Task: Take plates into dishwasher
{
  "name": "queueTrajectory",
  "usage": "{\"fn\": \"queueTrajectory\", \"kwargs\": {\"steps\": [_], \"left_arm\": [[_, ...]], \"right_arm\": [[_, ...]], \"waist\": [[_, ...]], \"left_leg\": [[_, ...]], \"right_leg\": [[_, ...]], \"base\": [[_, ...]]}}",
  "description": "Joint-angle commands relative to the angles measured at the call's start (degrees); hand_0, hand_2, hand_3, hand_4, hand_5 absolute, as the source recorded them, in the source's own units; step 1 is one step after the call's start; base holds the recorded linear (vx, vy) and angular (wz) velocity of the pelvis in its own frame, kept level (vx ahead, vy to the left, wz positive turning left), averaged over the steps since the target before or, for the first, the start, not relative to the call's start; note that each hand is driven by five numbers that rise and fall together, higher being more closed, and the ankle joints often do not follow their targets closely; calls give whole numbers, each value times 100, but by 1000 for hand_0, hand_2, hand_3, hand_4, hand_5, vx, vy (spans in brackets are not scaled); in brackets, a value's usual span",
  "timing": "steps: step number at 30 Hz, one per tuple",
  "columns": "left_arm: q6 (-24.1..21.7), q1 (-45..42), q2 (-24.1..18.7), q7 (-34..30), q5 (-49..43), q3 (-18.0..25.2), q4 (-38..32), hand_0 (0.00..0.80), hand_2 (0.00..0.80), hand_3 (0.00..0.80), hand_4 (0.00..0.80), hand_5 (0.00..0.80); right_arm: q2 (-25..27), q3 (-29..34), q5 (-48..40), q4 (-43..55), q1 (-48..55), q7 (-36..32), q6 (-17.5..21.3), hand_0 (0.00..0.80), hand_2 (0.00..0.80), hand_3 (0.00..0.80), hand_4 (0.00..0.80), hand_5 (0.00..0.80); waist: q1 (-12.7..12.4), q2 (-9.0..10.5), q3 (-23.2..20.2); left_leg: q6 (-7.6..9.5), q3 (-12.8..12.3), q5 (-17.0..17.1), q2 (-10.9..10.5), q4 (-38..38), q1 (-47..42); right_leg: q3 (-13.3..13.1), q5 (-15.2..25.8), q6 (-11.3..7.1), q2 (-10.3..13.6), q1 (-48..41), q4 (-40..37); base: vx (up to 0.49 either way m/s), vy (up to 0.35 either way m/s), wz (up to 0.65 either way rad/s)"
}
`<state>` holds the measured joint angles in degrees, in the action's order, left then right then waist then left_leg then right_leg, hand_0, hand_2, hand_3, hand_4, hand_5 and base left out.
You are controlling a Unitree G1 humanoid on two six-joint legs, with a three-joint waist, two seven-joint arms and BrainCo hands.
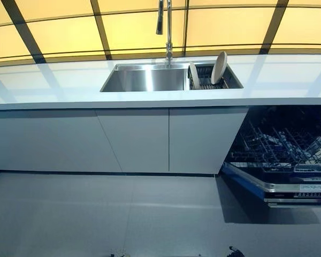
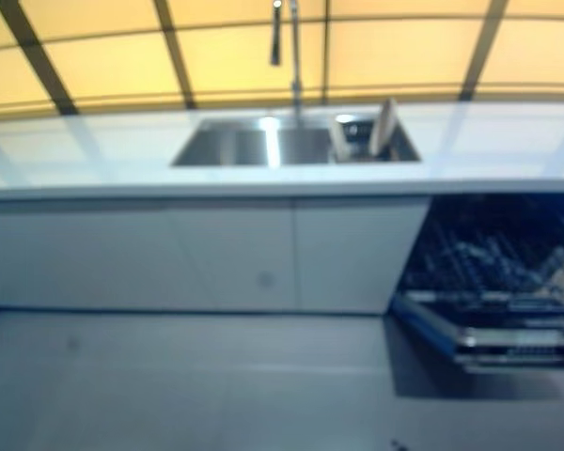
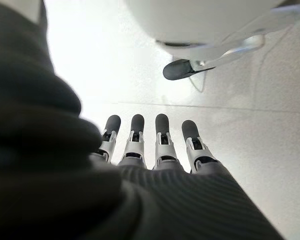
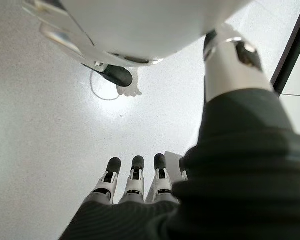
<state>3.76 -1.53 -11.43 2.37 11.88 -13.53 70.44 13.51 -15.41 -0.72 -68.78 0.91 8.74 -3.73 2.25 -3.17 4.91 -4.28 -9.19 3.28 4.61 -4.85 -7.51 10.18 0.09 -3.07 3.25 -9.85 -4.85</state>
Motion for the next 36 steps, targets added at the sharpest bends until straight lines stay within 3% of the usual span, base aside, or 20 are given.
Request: {"fn": "queueTrajectory", "kwargs": {"steps": [1, 3, 13, 16, 18, 19, 20, 24, 25, 27, 29, 31, 32, 33, 34, 35, 36], "left_arm": [[55, 455, 21, 33, -398, -49, 264, 0, 0, 0, 0, 0], [170, 405, 25, 1, -534, -31, 309, 0, 0, 0, 0, 0], [236, 442, 38, 188, -306, -81, 288, 0, 0, 0, 0, 0], [283, 502, 14, 376, -160, 111, 277, 0, 0, 0, 0, 0], [216, 491, 3, 344, 174, 242, 287, 0, 0, 0, 0, 0], [204, 440, 10, 353, 348, 349, 293, 0, 0, 0, 0, 0], [186, 402, 20, 374, 392, 403, 309, 0, 0, 0, 0, 0], [121, 104, -2, 488, 543, 651, 485, 0, 0, 0, 0, 0], [145, 63, -4, 523, 503, 684, 511, 0, 0, 0, 0, 0], [220, 11, 18, 558, 405, 760, 549, 0, 0, 0, 0, 0], [268, 5, 47, 533, 370, 812, 590, 0, 0, 0, 0, 0], [249, -4, 55, 495, 413, 849, 612, 0, 0, 0, 0, 0], [203, 0, 56, 490, 403, 853, 632, 0, 0, 0, 0, 0], [172, 8, 50, 491, 277, 840, 604, 0, 0, 0, 0, 0], [172, 7, 49, 491, 277, 839, 604, 0, 0, 0, 0, 0], [69, 68, 0, 585, 151, 737, 541, 0, 0, 0, 0, 0], [102, 108, -30, 568, 142, 697, 521, 0, 0, 0, 0, 0]], "right_arm": [[-111, -179, -67, -335, -540, -197, -92, 0, 0, 0, 0, 0], [-152, -205, 36, -359, -502, -380, -153, 0, 0, 0, 0, 0], [-148, -274, 390, -387, -515, -56, -260, 0, 0, 0, 0, 0], [-13, -366, 487, -300, -654, -126, -317, 0, 0, 0, 0, 0], [84, -424, 576, -233, -689, -197, -418, 0, 0, 0, 0, 0], [151, -449, 702, -263, -703, -198, -401, 0, 0, 0, 0, 0], [176, -450, 761, -290, -716, -215, -376, 0, 0, 0, 0, 0], [193, -447, 907, -367, -750, -421, -230, 0, 0, 0, 0, 0], [189, -444, 888, -357, -726, -432, -221, 0, 0, 0, 0, 0], [175, -398, 778, -346, -656, -415, -199, 0, 0, 0, 0, 0], [139, -315, 695, -387, -627, -367, -231, 0, 0, 0, 0, 0], [82, -232, 722, -459, -581, -305, -288, 0, 0, 0, 0, 0], [32, -195, 745, -533, -529, -261, -278, 0, 0, 0, 0, 0], [0, -151, 839, -543, -492, -270, -272, 0, 0, 0, 0, 0], [-1, -150, 840, -543, -491, -270, -272, 0, 0, 0, 0, 0], [-51, -141, 967, -598, -481, -350, -183, 0, 0, 0, 0, 0], [-86, -149, 990, -615, -484, -343, -141, 0, 0, 0, 0, 0]], "waist": [[-36, 258, 259], [-41, 263, 231], [-52, 229, 193], [-53, 447, 407], [-213, 525, 663], [-330, 495, 806], [-393, 443, 872], [-850, 127, 1049], [-938, 125, 1054], [-1010, 142, 1003], [-960, 139, 902], [-923, 135, 768], [-929, 167, 672], [-936, 220, 597], [-937, 226, 601], [-929, 305, 432], [-925, 328, 369]], "left_leg": [[452, 169, -377, -515, -15, -211], [439, 199, -377, -521, -15, -211], [410, 291, -321, -502, -9, -155], [405, 171, -650, -469, 1739, 382], [231, 379, -88, -484, 2944, 1307], [148, 456, 328, -515, 3026, 1760], [106, 494, 492, -491, 2922, 1896], [-129, 744, 1618, -308, 1180, 2389], [-171, 729, 1697, -283, 820, 2468], [-206, 531, 1693, -190, 512, 2504], [-149, 216, 1473, -79, 460, 2343], [-103, 48, 1385, 20, 530, 2214], [-45, -1, 1177, 43, 615, 2108], [25, -33, 941, 2, 699, 2028], [27, -36, 934, -5, 704, 2023], [199, -62, 571, -113, 737, 1809], [263, -44, 508, -178, 695, 1713]], "right_leg": [[-55, 79, -99, -80, 125, 184], [-48, 87, -98, -87, 108, 154], [-84, -30, 0, -205, 164, 248], [-53, -165, 265, -72, 353, 616], [-68, -150, 401, -77, 307, 710], [-195, -152, 413, -142, 230, 735], [-273, -170, 406, -208, 174, 749], [-744, -413, 338, -545, -395, 789], [-833, -503, 328, -537, -557, 792], [-889, -706, 298, -466, -789, 813], [-882, -868, 257, -384, -876, 900], [-836, -1013, 192, -282, -1001, 936], [-782, -1093, 134, -161, -1141, 907], [-732, -1097, 73, -63, -1239, 851], [-731, -1099, 71, -56, -1247, 847], [-632, -1027, -41, 97, -1286, 844], [-586, -977, -79, 139, -1288, 849]], "base": [[34, -30, 1], [59, -38, 1], [19, -59, 2], [-33, -125, 16], [54, -122, 20], [144, -49, -27], [293, 14, -45], [409, 59, -44], [458, 54, -29], [376, 82, -37], [295, 130, -50], [336, 133, -35], [425, 154, -50], [313, 113, -63], [344, 180, -59], [325, 191, -47], [426, 261, -26]]}}
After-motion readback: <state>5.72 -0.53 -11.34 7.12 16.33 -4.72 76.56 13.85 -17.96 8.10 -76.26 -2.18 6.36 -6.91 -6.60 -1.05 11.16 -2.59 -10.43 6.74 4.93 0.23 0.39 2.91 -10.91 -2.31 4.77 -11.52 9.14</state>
